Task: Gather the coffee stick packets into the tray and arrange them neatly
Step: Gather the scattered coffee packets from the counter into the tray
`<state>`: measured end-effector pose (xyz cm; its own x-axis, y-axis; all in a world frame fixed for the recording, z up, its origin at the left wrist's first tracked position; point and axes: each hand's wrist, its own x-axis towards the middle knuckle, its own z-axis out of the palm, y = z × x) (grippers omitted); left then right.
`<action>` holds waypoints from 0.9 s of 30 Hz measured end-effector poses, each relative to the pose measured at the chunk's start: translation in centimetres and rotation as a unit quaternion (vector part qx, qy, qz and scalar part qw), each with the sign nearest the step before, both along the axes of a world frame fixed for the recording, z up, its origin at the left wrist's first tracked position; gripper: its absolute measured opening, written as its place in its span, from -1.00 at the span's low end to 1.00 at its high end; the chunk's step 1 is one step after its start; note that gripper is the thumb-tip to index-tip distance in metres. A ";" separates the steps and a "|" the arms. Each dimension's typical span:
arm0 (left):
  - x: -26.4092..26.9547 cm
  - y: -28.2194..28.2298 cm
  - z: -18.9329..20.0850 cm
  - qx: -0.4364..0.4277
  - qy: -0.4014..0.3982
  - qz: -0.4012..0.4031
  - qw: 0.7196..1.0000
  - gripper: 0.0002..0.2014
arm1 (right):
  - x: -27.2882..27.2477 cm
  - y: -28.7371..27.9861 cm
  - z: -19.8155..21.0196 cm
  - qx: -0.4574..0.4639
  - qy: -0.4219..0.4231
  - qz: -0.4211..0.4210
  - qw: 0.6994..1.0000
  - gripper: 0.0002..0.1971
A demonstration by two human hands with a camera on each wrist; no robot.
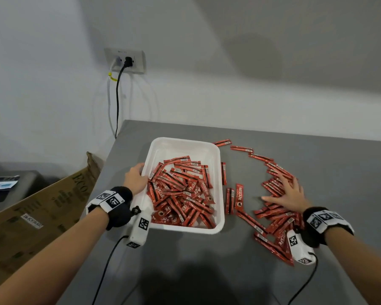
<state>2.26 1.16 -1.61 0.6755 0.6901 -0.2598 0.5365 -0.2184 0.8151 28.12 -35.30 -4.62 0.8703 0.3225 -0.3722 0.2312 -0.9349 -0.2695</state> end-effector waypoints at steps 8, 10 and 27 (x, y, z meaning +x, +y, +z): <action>-0.2 -0.1 0.0 -0.004 -0.003 -0.001 1.000 -0.56 | -2.2 2.9 -2.5 -0.015 -0.121 0.062 0.991 -0.36; -0.2 -0.2 0.1 -0.006 -0.004 -0.001 1.000 -0.56 | -2.5 4.0 -2.4 0.021 -0.128 0.074 0.989 -0.47; 0.0 -0.4 0.2 -0.010 -0.006 0.001 1.000 -0.56 | -9.7 14.0 6.5 0.351 -0.094 0.142 0.921 -0.62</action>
